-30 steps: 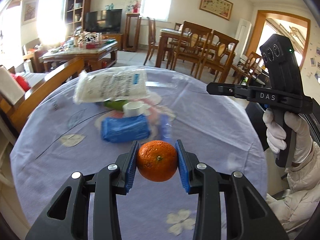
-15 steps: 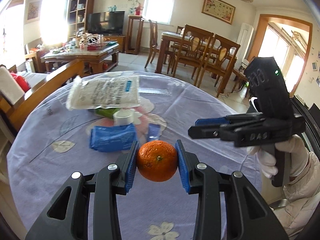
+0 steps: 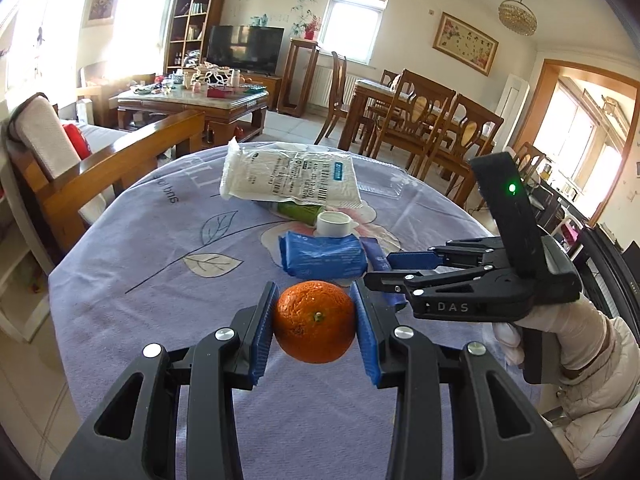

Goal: Collect trash
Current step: 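Grasp the orange with the left gripper while the right gripper grasps the blue toothpaste tube, then carry the orange and tube over the bin and open both grippers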

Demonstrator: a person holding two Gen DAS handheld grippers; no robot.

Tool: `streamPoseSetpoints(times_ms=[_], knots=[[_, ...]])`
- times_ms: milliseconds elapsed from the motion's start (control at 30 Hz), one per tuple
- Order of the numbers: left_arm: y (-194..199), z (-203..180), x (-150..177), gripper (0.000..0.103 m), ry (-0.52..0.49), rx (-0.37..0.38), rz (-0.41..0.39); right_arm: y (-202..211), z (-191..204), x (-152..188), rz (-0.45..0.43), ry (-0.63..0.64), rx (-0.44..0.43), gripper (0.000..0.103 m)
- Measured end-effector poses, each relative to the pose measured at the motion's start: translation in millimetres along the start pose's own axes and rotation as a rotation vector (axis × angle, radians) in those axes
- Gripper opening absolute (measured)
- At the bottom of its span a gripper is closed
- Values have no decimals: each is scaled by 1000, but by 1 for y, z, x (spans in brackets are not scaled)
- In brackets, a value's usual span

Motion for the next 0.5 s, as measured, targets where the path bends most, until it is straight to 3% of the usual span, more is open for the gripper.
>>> streamPoseSetpoints(times_ms=[33,67,133,500], knots=[[1,2,1,37,2,3,-1,-1,2,0,0,33,50,27],[0,4,1,38,5,6,-2,-1,4,0,-2,58,64,24],[0,6,2,38,10,10,-2,-1,5,1,2,78,50,15],[-11,-22,-4,38,-45,23,13,27,-26,30,-59,57,-20,12]])
Point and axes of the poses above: each gripper's, at about its wrist camera, not at the fingertips, and y roughly against the way its jaws point, z to its left, x to its underside, the point moved 7 cm from there along -y, roughly the way its jaws point, and after that the axes turned 10 degrees about z, right-handed, at the moved point
